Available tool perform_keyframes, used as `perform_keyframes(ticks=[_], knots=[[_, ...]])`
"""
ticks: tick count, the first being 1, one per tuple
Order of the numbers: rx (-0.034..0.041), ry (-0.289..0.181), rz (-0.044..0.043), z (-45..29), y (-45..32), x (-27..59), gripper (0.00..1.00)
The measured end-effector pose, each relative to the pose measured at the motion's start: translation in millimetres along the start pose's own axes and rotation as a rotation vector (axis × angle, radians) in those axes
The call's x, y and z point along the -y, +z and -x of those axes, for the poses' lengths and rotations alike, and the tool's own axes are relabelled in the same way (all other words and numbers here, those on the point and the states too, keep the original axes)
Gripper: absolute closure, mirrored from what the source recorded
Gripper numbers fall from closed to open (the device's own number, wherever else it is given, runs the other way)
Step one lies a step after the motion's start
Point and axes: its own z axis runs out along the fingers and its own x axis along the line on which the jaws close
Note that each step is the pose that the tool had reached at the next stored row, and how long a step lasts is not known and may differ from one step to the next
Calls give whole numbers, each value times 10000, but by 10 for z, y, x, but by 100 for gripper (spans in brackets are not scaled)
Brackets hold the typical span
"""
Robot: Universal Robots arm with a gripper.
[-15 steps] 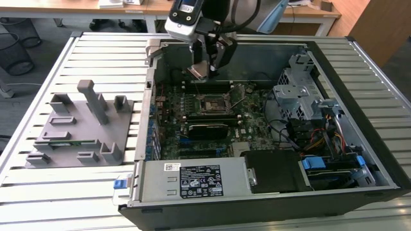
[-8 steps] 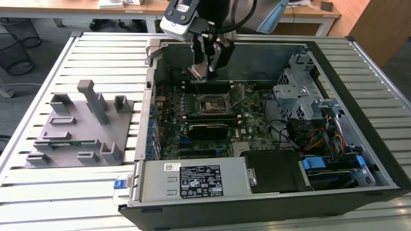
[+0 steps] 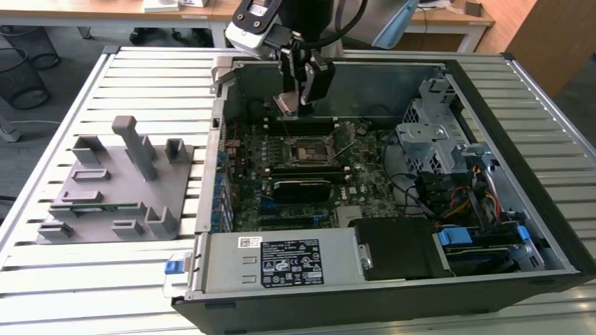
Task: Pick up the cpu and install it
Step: 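Place the cpu into insertion slot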
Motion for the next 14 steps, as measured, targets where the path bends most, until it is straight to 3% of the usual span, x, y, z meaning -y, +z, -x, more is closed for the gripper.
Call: perform_keyframes(ticks=[6,14], knots=[[25,767,0,-5,9,-3,46],[28,904,2,-123,91,-65,46]])
